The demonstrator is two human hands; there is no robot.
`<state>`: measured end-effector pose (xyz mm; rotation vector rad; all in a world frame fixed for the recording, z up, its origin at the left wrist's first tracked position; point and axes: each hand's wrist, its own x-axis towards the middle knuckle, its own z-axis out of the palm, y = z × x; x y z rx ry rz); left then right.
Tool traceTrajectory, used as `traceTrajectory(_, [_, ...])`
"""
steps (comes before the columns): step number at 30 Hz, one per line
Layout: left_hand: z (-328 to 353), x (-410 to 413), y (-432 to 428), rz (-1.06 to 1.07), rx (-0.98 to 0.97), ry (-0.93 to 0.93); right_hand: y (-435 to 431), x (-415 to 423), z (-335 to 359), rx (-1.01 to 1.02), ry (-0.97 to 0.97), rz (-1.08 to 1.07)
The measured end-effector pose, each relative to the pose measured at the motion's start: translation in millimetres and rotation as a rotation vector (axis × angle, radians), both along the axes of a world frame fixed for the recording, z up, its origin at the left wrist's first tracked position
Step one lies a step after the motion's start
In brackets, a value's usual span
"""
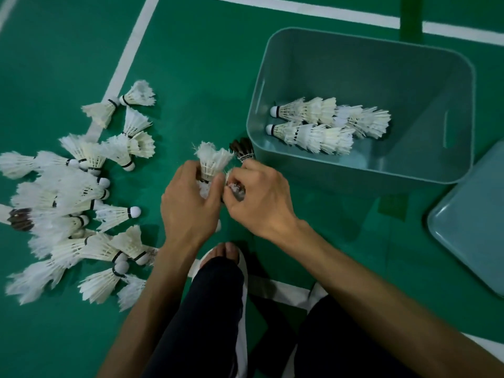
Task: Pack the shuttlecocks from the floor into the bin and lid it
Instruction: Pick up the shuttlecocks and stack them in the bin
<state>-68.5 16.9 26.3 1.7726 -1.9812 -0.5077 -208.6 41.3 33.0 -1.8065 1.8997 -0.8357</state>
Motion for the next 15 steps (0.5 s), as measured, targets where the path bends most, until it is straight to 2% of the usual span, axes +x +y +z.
traceTrajectory(3, [45,-13,-11,-0.171,0.007,0.096,5,-21,44,-0.124,0.002,0.011])
traceTrajectory(7, [101,-42,-29,-0.4,0.078,0.197,1,-76,102,-0.181,-0.162,-0.106])
traceTrajectory(11, [140,-67,-47,-0.572,0.208,0.079,-16,-148,118,-0.116,-0.395,-0.345])
traceTrajectory(15, [161,-96,-71,-0.678,0.367,0.013,-29,-200,100,0.065,-0.419,-0.549])
